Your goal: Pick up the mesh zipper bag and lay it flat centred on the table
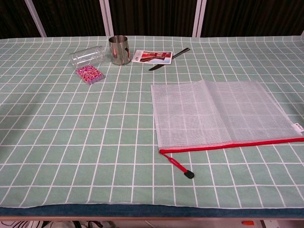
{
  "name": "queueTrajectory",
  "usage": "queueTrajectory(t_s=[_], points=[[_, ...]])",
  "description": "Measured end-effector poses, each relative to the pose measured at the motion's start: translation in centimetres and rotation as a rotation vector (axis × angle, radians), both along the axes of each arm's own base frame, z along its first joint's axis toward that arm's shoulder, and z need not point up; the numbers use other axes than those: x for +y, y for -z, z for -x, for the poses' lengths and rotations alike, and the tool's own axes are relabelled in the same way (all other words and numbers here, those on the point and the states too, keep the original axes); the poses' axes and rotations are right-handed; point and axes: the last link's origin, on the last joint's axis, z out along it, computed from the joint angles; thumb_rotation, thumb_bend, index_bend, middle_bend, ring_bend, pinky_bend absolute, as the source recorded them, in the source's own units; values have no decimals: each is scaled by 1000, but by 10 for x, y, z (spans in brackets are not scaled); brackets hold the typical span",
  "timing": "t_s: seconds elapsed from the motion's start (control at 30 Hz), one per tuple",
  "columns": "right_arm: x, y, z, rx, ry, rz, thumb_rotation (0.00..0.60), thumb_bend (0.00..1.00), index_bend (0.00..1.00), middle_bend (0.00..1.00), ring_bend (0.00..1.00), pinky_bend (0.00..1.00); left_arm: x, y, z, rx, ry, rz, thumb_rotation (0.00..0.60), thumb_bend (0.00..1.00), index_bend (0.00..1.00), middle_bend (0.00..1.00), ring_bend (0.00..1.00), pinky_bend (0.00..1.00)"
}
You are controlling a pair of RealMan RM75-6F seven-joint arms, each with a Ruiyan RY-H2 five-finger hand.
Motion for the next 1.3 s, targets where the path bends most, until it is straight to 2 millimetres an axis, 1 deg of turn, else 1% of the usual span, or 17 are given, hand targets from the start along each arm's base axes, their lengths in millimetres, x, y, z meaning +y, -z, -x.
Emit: queueTrajectory(t_s=[0.43, 0.6, 0.67, 0.73, 0.8, 0.9, 0.93, 1.0, 1.03, 1.13, 1.23, 1.3], points=[[0, 1, 0, -2, -1, -8, 600, 64, 0, 0, 0, 216, 0, 0, 0, -3, -1, -1, 600, 33, 0, 0, 0, 0], [-1, 2, -5, 4, -30, -21, 600, 64, 0, 1, 0, 216, 2, 2, 0, -1, -6, 6, 600, 32, 0, 0, 0, 0], [-3, 3, -9, 1, -52, -25, 600, 65, 0, 30, 19, 218, 3, 3, 0, 2, -7, 6, 600, 33, 0, 0, 0, 0], [-4, 4, -15, -8, -89, -29, 600, 78, 0, 134, 110, 264, 3, 3, 1, 1, -14, 4, 600, 32, 0, 0, 0, 0], [-7, 5, -24, -23, -137, -34, 600, 103, 10, 296, 274, 374, 3, 3, 2, 0, -25, 4, 600, 32, 0, 0, 0, 0], [-14, 8, -40, -47, -216, -50, 600, 121, 59, 488, 485, 526, 4, 3, 2, 3, -33, 4, 600, 32, 0, 0, 0, 0], [-17, 9, -45, -53, -238, -58, 600, 122, 66, 519, 517, 560, 4, 3, 2, 5, -34, 3, 600, 33, 0, 0, 0, 0], [-25, 14, -57, -68, -278, -83, 600, 128, 83, 606, 606, 657, 4, 3, 2, 11, -34, 1, 600, 33, 0, 0, 0, 0], [-27, 17, -61, -76, -290, -97, 600, 131, 91, 633, 633, 683, 5, 3, 1, 14, -33, 0, 600, 33, 0, 0, 0, 0], [-35, 29, -78, -104, -317, -159, 600, 155, 148, 762, 758, 783, 5, 4, 2, 26, -36, -5, 600, 33, 0, 0, 0, 0], [-43, 44, -99, -118, -352, -231, 600, 170, 210, 879, 863, 856, 5, 4, 3, 33, -46, -12, 600, 33, 0, 0, 0, 0], [-48, 55, -112, -109, -375, -275, 600, 181, 251, 939, 917, 875, 5, 5, 3, 37, -54, -16, 600, 33, 0, 0, 0, 0]])
